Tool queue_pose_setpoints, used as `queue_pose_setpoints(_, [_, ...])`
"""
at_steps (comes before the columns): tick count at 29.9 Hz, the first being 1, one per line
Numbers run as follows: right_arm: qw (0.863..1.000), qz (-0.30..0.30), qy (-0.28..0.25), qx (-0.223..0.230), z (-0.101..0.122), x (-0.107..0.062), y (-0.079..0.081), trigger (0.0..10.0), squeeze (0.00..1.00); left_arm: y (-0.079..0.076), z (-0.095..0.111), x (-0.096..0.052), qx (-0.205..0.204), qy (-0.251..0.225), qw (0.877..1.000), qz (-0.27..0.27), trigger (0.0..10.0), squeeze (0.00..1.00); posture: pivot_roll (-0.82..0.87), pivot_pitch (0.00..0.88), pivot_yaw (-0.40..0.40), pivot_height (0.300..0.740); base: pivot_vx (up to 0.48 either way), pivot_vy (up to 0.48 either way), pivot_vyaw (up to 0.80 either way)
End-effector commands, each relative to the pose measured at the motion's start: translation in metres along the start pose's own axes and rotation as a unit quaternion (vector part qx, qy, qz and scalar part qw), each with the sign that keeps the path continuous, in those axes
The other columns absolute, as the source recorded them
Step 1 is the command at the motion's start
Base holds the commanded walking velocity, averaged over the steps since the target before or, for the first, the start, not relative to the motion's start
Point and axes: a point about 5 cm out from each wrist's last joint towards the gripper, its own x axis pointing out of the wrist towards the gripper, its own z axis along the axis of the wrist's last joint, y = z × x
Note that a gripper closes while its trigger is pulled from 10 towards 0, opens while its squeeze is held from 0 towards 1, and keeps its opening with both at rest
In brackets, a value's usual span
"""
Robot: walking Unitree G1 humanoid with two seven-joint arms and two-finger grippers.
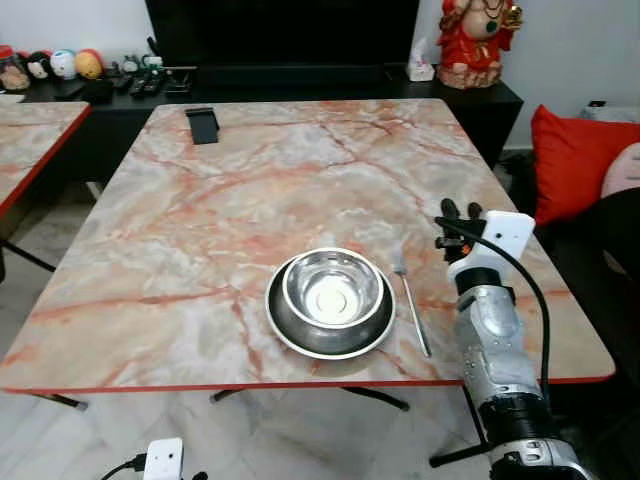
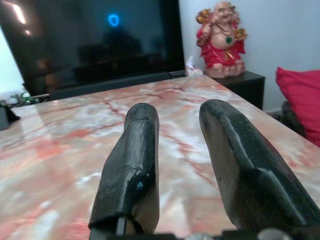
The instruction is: Setting the table
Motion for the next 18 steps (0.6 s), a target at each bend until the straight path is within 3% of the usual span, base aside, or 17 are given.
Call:
queue_pose_setpoints(1, [1.000,0.008,0.000,0.005,0.0021,0.0033,0.0081,10.0,0.00,0.0067,-0.0055,-0.0021,-0.006,0.008,1.000,0.011,10.0,0.00,-0.08,0.000,-0.006,0.720,0.000,0.469,0.00])
queue_pose_setpoints(18, [1.000,0.018,-0.005,0.004,0.0052,0.0070,0.0174,10.0,0.00,0.0158,-0.0136,-0.0052,-0.012,0.023,0.999,0.020,10.0,0.00,-0.07,0.000,-0.005,0.720,0.000,0.466,0.00])
